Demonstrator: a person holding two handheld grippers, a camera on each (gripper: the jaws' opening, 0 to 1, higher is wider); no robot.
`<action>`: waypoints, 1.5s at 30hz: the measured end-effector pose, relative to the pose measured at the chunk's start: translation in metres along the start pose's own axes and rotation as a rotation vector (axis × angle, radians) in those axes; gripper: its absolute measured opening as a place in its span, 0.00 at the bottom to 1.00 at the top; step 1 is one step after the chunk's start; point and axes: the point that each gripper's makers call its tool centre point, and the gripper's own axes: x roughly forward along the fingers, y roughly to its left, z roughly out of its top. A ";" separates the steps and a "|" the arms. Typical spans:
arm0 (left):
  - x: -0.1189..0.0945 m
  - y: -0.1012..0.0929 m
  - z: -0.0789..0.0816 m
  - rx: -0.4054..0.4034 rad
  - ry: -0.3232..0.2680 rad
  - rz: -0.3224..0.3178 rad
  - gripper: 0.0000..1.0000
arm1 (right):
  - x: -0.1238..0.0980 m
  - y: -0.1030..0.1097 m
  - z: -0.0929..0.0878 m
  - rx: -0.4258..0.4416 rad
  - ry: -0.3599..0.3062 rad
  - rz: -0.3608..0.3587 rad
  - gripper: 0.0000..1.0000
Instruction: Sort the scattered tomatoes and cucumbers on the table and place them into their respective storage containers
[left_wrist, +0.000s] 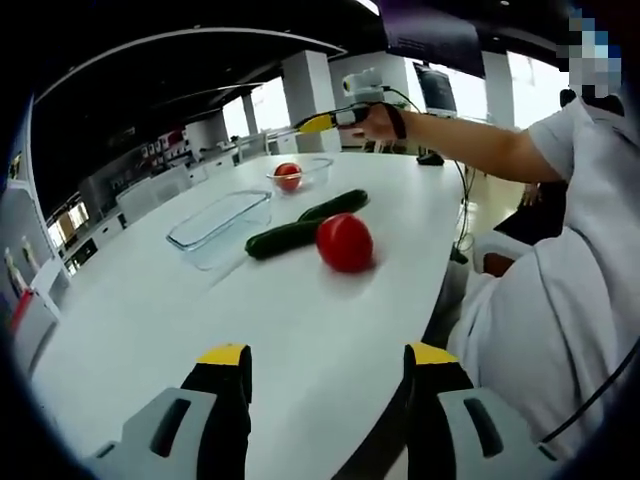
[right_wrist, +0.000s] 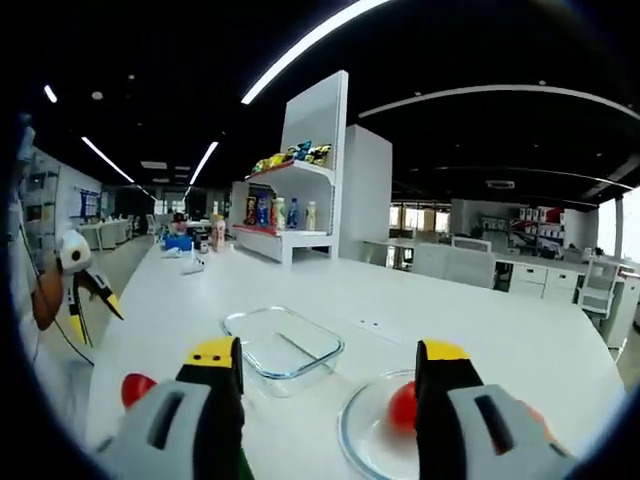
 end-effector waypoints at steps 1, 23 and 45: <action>0.000 -0.001 0.000 0.001 0.000 -0.002 0.61 | 0.000 0.003 0.001 -0.004 -0.001 0.012 0.68; 0.002 -0.007 0.003 0.003 -0.010 -0.021 0.61 | -0.015 0.135 -0.021 -0.151 0.056 0.462 0.71; 0.006 -0.008 -0.002 0.007 0.006 -0.029 0.61 | -0.023 0.179 -0.065 -0.223 0.165 0.689 0.72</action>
